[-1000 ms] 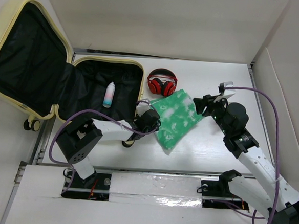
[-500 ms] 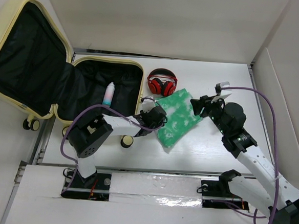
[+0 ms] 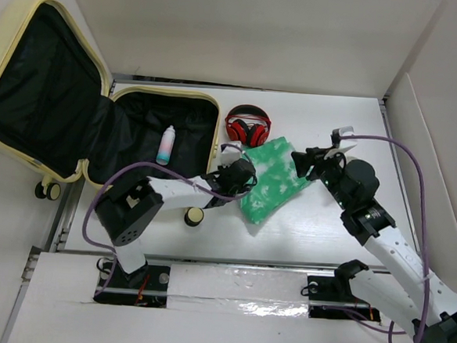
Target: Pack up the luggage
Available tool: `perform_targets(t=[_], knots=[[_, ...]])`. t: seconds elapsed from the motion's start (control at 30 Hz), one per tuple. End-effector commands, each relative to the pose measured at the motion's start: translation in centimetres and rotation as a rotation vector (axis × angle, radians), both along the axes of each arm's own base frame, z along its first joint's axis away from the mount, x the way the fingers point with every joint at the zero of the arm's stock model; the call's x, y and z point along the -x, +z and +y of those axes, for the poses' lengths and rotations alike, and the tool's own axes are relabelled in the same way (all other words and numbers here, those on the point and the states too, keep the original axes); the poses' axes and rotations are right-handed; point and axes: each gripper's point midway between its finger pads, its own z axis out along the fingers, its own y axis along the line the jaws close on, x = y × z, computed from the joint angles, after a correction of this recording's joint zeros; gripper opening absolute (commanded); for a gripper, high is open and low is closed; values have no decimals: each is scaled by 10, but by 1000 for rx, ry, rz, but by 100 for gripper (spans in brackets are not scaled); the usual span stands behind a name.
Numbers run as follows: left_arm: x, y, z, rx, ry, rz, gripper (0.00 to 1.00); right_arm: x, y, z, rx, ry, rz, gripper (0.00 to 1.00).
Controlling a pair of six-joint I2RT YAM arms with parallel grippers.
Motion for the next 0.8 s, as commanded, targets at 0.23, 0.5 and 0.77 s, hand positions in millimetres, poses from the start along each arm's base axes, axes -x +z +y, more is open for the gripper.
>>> perform_targets(t=[0.23,0.5,0.77], knots=[[-1,177,26,62,-169,-212,0,12,38,-22,-54,-66,-118,56],[-53,214,175,30,118,-231,0,13,41,-35,-63,-79,-126,57],[-105,190,302,-41,397,-214,0,12,38,-37,-52,-75,-117,57]])
